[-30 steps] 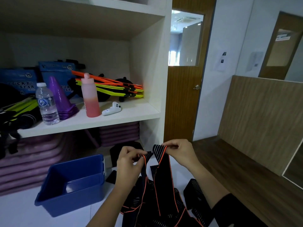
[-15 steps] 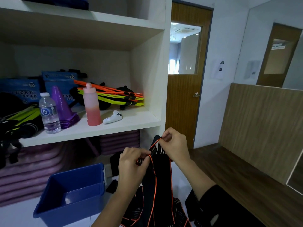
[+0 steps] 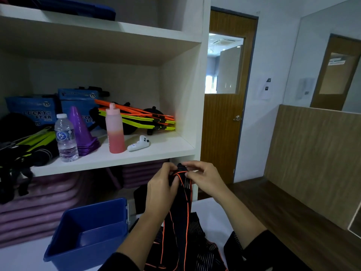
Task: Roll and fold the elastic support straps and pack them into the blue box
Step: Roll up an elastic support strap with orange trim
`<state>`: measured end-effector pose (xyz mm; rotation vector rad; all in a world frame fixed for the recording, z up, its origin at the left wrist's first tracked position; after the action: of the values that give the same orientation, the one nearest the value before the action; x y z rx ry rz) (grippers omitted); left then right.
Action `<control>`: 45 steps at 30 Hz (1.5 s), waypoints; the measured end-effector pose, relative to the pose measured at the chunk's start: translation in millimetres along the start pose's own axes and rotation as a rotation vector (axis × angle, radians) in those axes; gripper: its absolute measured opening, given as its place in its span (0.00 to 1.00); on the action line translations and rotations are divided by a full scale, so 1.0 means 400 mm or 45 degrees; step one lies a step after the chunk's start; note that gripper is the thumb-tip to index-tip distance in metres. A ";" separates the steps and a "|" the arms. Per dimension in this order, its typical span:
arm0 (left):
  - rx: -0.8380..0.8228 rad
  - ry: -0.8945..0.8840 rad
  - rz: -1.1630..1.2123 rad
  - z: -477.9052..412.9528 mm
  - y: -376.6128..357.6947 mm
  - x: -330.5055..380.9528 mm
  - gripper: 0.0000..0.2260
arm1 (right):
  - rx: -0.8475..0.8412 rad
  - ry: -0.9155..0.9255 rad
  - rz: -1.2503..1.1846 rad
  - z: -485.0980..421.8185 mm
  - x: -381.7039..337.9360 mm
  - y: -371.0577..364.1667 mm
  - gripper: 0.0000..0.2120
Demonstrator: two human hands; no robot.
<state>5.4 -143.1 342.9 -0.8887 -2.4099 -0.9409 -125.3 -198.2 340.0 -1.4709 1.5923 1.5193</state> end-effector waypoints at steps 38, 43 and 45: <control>0.330 0.515 0.245 0.050 0.151 -0.192 0.02 | -0.129 0.206 -0.446 -0.054 0.011 -0.197 0.23; 0.359 0.577 0.268 0.080 0.217 -0.230 0.05 | -0.090 0.252 -0.563 -0.064 -0.012 -0.277 0.20; 0.342 0.598 0.333 0.104 0.237 -0.258 0.09 | -0.090 0.266 -0.586 -0.068 -0.027 -0.315 0.20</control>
<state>138.5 -102.2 299.1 -0.7581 -1.9080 -0.6235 0.0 -193.9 308.3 -1.9265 1.1970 1.1973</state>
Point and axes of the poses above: each hand's wrist, its own z-axis away from the middle knuckle, its own y-axis out of the back of the hand, x = y × z, the point moved 10 cm from there along -z, towards the middle knuckle, and after that the axes turned 3 degrees about -x, right-handed, at the moved point
